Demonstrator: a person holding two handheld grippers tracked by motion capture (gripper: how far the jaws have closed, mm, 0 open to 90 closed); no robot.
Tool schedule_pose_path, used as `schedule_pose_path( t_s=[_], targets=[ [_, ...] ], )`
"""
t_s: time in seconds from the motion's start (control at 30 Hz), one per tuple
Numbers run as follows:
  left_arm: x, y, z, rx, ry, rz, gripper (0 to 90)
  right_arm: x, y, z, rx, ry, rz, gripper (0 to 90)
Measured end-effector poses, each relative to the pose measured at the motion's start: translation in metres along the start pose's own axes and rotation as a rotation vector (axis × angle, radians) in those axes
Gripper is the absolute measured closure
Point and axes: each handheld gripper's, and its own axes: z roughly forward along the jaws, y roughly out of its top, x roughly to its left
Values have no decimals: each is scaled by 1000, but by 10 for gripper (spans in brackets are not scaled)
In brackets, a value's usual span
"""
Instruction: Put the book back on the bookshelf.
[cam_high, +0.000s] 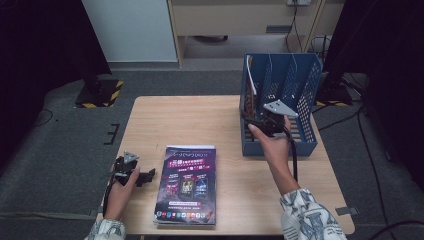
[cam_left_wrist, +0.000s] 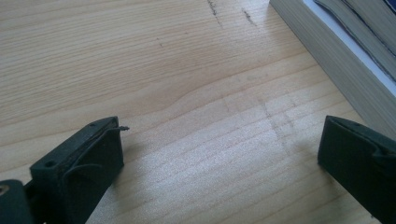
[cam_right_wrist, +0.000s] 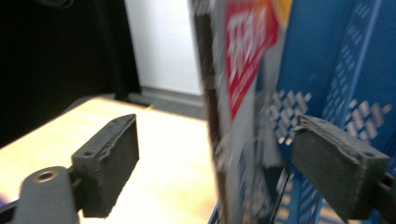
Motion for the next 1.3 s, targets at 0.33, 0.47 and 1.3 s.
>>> schedule_pose_path(
  t_s=[0.33,0.47,1.3],
  targets=[
    [-3,-2,-3,-14,11,-15,32,7,-26,-26,79,133,-35,140],
    [-2,-3,-9,-30,5,-39,87,13,-39,-32,121,186,-35,202],
    [-58,14,-42,-125,-180,12,617,58,-99,-33,273,351,-76,520]
  ],
)
